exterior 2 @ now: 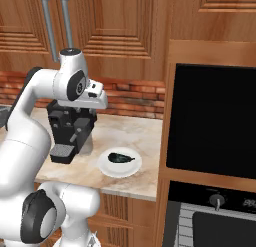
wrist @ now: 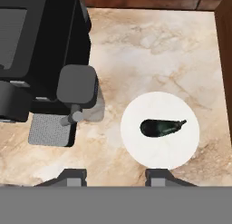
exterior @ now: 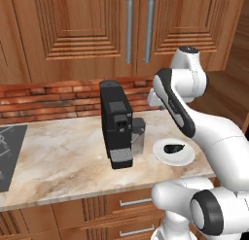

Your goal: Place the eggplant on the rack of the oven.

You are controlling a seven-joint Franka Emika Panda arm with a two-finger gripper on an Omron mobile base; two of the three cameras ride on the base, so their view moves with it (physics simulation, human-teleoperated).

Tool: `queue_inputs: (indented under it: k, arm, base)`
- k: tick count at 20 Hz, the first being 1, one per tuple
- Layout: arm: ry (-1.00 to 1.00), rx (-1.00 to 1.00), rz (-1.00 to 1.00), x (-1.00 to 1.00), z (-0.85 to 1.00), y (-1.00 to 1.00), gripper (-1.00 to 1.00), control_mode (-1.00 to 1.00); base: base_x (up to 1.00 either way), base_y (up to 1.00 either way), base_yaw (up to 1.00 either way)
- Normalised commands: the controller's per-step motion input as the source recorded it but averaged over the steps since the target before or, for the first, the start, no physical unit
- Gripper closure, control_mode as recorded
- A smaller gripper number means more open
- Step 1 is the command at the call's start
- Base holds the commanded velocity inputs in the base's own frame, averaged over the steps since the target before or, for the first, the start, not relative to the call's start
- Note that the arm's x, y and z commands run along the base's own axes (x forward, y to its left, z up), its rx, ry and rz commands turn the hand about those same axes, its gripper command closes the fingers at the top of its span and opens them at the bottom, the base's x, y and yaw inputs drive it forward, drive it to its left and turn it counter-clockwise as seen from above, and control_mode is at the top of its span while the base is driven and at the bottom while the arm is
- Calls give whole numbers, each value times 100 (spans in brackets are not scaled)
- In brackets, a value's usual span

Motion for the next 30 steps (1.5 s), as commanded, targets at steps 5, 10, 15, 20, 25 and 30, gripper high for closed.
queue_inputs:
  k: [5,10,15,20,25,30]
  arm:
    - [0,0,0,1,-1,0,-100,-100]
    - [0,1,-1,-25,-15,-1,-100,-100]
    - [-2,7,-15,-33,-26,-17,-100,-100]
    - [12,1,-27,0,-42,-31,-100,-100]
    - [9,0,-44,0,-54,-19,-100,-100]
    - [4,12,-46,0,-52,-18,-100,-100]
  base:
    - [0,0,0]
    - [0,0,0]
    - [0,0,0]
    - [0,0,0]
    - [0,0,0]
    - [0,0,0]
